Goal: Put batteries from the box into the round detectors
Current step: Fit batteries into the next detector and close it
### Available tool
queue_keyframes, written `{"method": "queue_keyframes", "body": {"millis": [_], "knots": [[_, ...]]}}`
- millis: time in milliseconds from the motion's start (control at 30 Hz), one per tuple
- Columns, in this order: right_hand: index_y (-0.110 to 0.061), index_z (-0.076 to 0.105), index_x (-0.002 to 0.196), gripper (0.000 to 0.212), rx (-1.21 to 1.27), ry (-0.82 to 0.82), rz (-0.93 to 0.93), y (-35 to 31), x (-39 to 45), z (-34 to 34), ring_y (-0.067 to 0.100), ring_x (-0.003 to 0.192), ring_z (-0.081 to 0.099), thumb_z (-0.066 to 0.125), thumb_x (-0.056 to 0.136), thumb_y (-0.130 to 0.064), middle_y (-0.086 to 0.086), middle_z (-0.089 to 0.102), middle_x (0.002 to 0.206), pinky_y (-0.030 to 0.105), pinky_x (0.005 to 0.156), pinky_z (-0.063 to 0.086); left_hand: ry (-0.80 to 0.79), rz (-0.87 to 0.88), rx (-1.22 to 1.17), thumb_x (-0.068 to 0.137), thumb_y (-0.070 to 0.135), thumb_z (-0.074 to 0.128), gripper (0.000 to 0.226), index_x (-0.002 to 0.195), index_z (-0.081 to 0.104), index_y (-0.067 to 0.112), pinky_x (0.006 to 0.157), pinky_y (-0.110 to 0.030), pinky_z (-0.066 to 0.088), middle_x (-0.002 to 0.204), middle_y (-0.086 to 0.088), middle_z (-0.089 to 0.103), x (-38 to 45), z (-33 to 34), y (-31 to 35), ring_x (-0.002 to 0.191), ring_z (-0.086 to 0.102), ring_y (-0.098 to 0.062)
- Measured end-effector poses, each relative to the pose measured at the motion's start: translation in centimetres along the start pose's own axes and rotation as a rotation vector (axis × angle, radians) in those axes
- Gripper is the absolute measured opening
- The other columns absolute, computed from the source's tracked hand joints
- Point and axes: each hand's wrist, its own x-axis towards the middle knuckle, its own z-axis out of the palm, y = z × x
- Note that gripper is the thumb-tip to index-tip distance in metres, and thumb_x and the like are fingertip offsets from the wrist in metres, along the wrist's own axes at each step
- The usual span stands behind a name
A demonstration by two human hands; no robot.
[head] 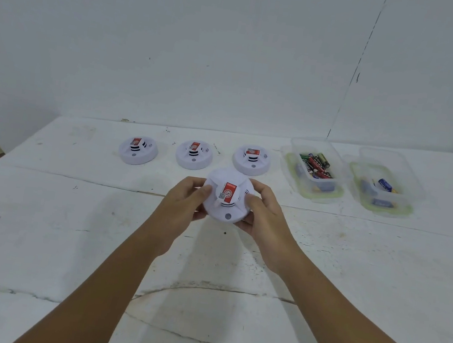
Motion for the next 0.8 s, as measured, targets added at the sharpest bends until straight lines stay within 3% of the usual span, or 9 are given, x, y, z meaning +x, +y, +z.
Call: {"method": "queue_keyframes", "body": {"millis": [100, 267, 400, 500, 600, 733, 800], "knots": [[-0.036, 0.052, 0.137, 0.033, -0.174, -0.065, -0.031, 0.2, -0.3, -0.4, 0.014, 0.109, 0.072, 0.042, 0.11, -0.02, -0.006, 0.072, 0.122, 0.031, 0.091, 0.06, 0.019, 0.038, 0.016, 0.108, 0.032, 0.051, 0.027, 0.129, 0.062, 0.02, 0.095, -0.034, 0.059, 0.122, 0.001, 0.072, -0.3, 0.0, -0.5, 0.112, 0.069, -0.018], [-0.047, 0.042, 0.146, 0.046, -0.451, -0.092, -0.086, 1.3, -0.9, -1.2, 0.011, 0.114, 0.065, 0.045, 0.105, -0.026, -0.012, 0.068, 0.124, 0.045, 0.104, 0.053, 0.027, 0.088, 0.125, 0.109, 0.027, 0.05, 0.022, 0.127, 0.06, 0.02, 0.094, -0.039, 0.06, 0.12, -0.001, 0.069, -0.7, 0.1, -1.5, 0.111, 0.067, -0.021], [-0.048, 0.041, 0.149, 0.046, -0.62, -0.084, -0.188, 2.5, -1.6, -1.4, 0.017, 0.11, 0.066, 0.048, 0.108, -0.028, -0.01, 0.07, 0.122, 0.046, 0.1, 0.053, 0.019, 0.112, 0.207, 0.108, 0.026, 0.049, 0.019, 0.122, 0.06, 0.02, 0.087, -0.03, 0.059, 0.112, -0.002, 0.072, -1.1, 0.0, -2.8, 0.106, 0.069, -0.02], [-0.039, 0.038, 0.156, 0.05, -0.69, -0.08, -0.254, 2.8, -1.7, -1.0, 0.019, 0.107, 0.065, 0.047, 0.109, -0.024, -0.005, 0.069, 0.125, 0.045, 0.093, 0.054, 0.047, 0.135, 0.26, 0.109, 0.024, 0.048, 0.019, 0.123, 0.059, 0.02, 0.072, -0.011, 0.051, 0.105, -0.002, 0.071, -1.4, 0.1, -3.3, 0.099, 0.068, -0.016], [-0.04, 0.039, 0.155, 0.05, -0.714, -0.078, -0.272, 2.7, -1.5, -0.9, 0.029, 0.108, 0.063, 0.045, 0.109, -0.023, 0.003, 0.069, 0.122, 0.053, 0.092, 0.053, 0.078, 0.185, 0.276, 0.109, 0.024, 0.047, 0.02, 0.123, 0.061, 0.025, 0.069, -0.011, 0.049, 0.1, 0.003, 0.072, -1.7, 0.3, -3.5, 0.091, 0.067, -0.01], [-0.039, 0.038, 0.156, 0.05, -0.748, -0.091, -0.269, 2.6, -1.6, -0.5, 0.022, 0.105, 0.066, 0.041, 0.107, -0.029, -0.006, 0.07, 0.119, 0.05, 0.089, 0.055, 0.106, 0.215, 0.283, 0.108, 0.024, 0.048, 0.019, 0.118, 0.063, 0.029, 0.066, -0.013, 0.049, 0.096, 0.003, 0.073, -1.8, 0.5, -3.8, 0.09, 0.066, -0.009], [-0.039, 0.032, 0.159, 0.054, -0.77, -0.08, -0.246, 2.7, -1.7, -0.6, 0.02, 0.097, 0.066, 0.041, 0.106, -0.031, -0.002, 0.07, 0.112, 0.05, 0.086, 0.055, 0.109, 0.222, 0.293, 0.108, 0.023, 0.048, 0.019, 0.119, 0.063, 0.027, 0.067, -0.011, 0.048, 0.096, 0.005, 0.073, -2.0, 0.6, -3.9, 0.09, 0.065, -0.007]]}}
